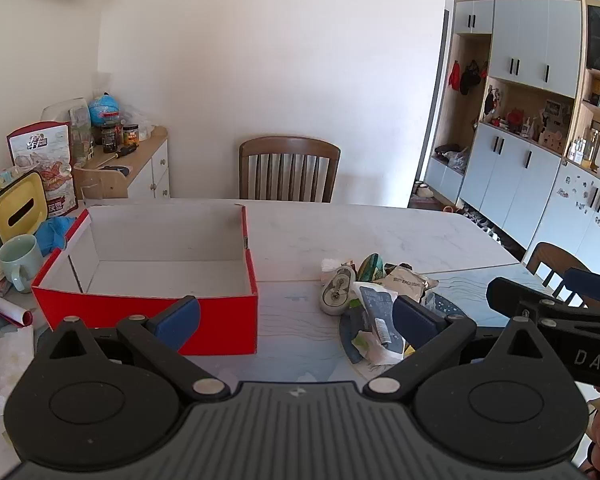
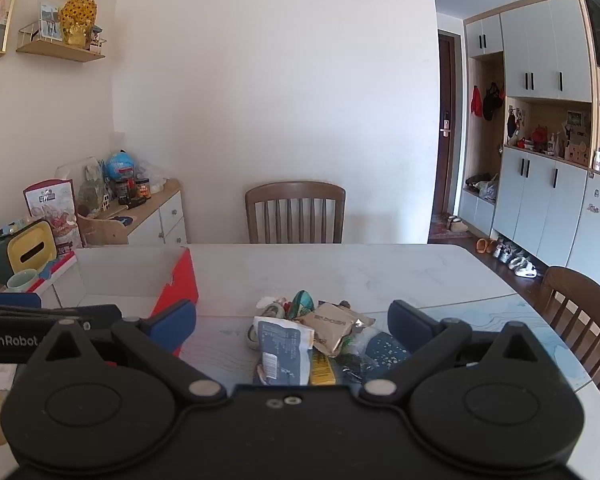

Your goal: Organize objects

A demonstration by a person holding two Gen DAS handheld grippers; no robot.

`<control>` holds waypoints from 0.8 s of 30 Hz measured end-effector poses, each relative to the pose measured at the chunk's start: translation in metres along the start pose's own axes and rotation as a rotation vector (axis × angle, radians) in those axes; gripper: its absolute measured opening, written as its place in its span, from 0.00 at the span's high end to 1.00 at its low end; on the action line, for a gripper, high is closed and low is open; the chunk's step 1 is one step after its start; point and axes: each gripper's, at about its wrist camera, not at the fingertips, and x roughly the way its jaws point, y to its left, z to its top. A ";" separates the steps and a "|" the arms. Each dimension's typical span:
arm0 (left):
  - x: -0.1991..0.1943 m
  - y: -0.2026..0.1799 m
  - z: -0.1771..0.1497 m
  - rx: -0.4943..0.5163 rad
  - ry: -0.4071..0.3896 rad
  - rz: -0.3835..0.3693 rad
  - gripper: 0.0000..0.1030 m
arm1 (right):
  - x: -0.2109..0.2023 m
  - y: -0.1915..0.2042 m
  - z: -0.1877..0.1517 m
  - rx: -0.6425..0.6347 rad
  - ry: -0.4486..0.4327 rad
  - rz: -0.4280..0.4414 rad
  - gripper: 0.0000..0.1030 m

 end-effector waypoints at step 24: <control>0.089 -0.055 0.004 -0.009 0.162 0.013 0.01 | 0.081 -0.073 0.006 -0.020 0.088 0.075 0.06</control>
